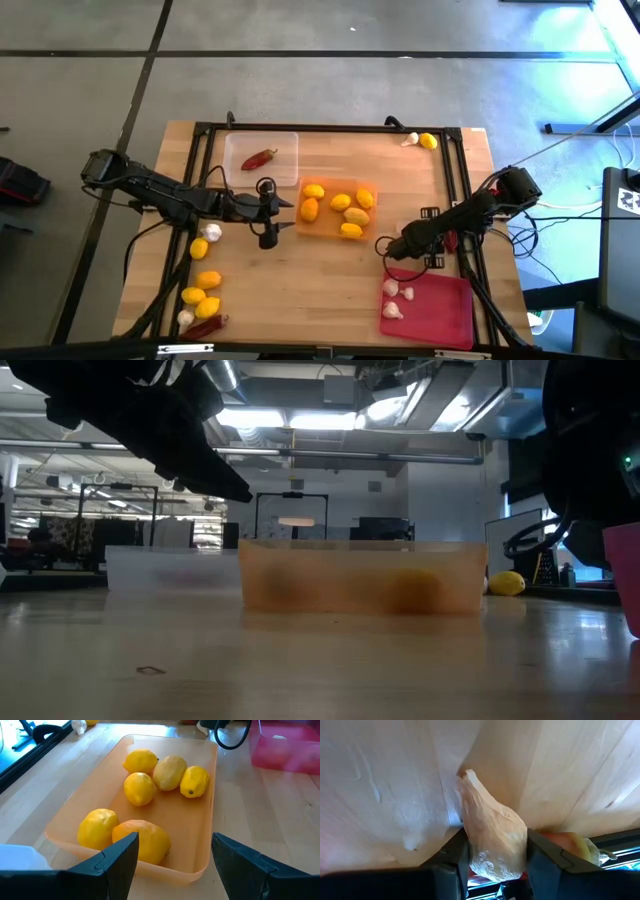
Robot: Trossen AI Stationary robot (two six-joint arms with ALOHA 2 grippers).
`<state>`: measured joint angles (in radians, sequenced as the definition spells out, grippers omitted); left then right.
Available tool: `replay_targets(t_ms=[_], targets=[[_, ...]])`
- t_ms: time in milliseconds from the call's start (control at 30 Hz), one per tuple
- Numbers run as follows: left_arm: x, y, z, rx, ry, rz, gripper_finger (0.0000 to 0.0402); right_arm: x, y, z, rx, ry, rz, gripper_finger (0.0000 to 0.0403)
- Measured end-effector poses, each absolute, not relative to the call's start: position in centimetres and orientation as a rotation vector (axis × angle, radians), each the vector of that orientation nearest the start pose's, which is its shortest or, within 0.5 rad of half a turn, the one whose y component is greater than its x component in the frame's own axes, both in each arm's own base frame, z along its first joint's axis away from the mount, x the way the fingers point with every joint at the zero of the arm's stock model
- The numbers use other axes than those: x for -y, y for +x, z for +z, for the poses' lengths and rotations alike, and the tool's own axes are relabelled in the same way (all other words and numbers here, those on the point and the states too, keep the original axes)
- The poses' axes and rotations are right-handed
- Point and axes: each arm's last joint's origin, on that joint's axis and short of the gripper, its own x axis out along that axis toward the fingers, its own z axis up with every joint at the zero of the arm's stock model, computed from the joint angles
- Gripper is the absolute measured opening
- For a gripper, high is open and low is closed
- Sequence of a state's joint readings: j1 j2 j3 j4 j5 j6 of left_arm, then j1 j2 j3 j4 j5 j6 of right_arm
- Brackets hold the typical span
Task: Sort produce into baskets
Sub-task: Put the garlic into the red bin
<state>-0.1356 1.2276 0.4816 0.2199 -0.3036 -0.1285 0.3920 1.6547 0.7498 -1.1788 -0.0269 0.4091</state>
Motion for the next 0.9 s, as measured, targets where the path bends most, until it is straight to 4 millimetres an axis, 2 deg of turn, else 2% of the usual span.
replay_targets(t_ms=[233, 433, 600, 900], targets=[[2.3, 23.3, 18.2, -0.502, -0.011, 0.197, 0.0246, -7.6, 18.2, 13.4, -2.056, -0.106, -0.195, 0.0128], [2.3, 23.3, 18.2, -0.502, -0.012, 0.197, 0.0246, -8.1, 19.4, 15.6, -1.999, -0.065, -0.208, 0.0128], [2.3, 23.3, 18.2, -0.501, -0.019, 0.199, 0.0246, -8.6, 20.2, 18.1, -1.888, 0.069, -0.256, 0.0127], [2.3, 23.3, 18.2, -0.499, -0.032, 0.201, 0.0246, -11.7, 19.5, 21.5, -1.719, 0.198, -0.283, 0.0127]])
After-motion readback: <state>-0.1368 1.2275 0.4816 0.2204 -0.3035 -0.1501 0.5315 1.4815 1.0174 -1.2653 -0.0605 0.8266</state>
